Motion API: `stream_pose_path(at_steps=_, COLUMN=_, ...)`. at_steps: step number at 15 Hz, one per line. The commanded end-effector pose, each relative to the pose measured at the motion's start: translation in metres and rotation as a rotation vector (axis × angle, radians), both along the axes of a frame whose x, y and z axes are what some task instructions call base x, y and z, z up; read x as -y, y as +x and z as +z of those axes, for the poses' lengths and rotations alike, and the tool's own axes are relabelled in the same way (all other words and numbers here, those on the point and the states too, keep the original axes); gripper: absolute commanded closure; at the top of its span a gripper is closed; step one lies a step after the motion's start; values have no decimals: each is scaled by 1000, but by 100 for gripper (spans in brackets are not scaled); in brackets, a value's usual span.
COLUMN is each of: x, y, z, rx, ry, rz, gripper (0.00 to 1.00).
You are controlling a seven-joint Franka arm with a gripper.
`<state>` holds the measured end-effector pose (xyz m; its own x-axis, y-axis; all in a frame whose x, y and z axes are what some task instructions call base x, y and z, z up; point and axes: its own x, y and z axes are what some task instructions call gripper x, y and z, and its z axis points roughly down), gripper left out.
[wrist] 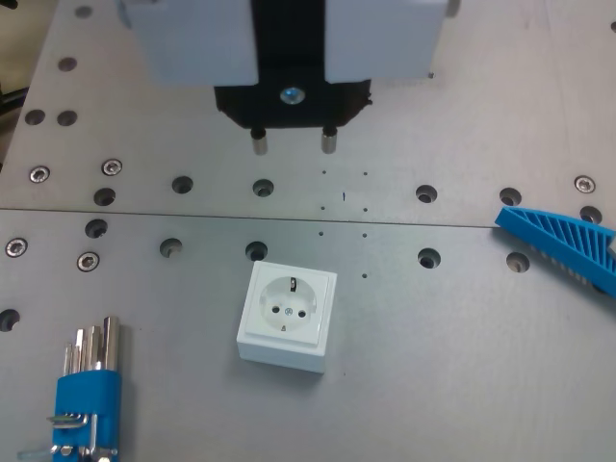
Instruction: Move above the white socket
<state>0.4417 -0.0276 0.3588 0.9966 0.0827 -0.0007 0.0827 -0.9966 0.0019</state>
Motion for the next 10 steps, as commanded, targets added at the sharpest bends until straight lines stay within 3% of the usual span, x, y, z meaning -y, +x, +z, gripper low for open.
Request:
stream_pose_path(at_steps=1, x=0, y=0, z=0, rx=0, ry=0, rz=0, gripper=100)
stream_pose_path(at_steps=10, x=0, y=-1, z=-3, rx=3, ry=0, rz=-10, gripper=100)
